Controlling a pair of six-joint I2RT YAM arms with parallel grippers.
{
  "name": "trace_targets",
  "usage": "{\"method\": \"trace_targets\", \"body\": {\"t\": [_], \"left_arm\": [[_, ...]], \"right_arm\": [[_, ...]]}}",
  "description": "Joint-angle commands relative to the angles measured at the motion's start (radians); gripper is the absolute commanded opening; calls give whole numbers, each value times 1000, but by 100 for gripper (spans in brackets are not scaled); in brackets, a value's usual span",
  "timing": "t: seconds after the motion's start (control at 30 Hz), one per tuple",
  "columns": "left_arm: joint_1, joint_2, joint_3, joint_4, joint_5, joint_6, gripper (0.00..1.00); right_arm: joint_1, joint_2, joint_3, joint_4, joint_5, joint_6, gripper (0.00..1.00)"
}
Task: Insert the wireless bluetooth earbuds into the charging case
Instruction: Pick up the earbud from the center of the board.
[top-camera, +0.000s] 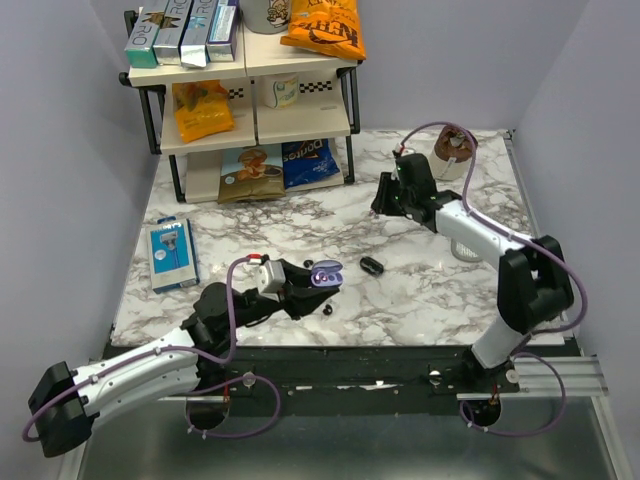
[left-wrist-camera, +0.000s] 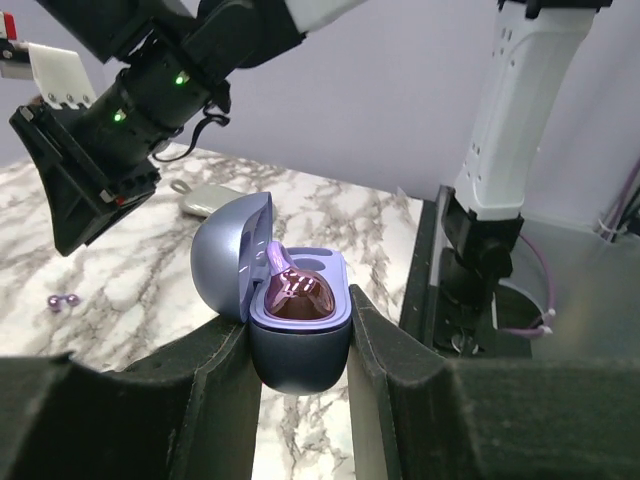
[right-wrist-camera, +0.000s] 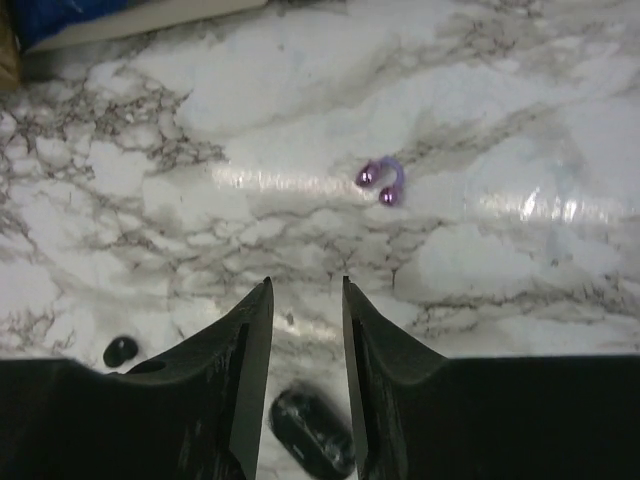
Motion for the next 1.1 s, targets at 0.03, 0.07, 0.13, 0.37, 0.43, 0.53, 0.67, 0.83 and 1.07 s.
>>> {"method": "trace_targets", "body": {"t": [0.03, 0.07, 0.13, 0.37, 0.43, 0.53, 0.67, 0.83, 1.07], "left_arm": [[-18, -59, 3, -27, -109, 12, 0], [-20, -62, 3, -39, -125, 12, 0], [-24, -66, 3, -50, -144, 15, 0], [-34, -76, 1, -79, -184, 24, 0], [-37, -76, 3, -85, -195, 25, 0], [-40, -77, 1, -91, -210, 27, 0], [-44, -79, -2, -93, -213, 29, 0], [-51, -74, -3, -93, -216, 33, 0], [-55, -56, -5, -76, -204, 29, 0]], "right_arm": [[-3, 162, 157, 52, 39, -54, 44], [-3, 185, 178, 27, 61, -56, 44], [-1, 236, 218, 4, 76, -64, 44], [-3, 350, 304, -43, 168, -51, 42], [-3, 374, 326, -50, 179, -44, 41], [-3, 408, 362, -89, 191, -19, 41], [-3, 436, 369, -97, 176, -5, 40], [-1, 454, 369, -99, 159, -4, 40], [-3, 460, 341, -100, 148, -4, 39]]}}
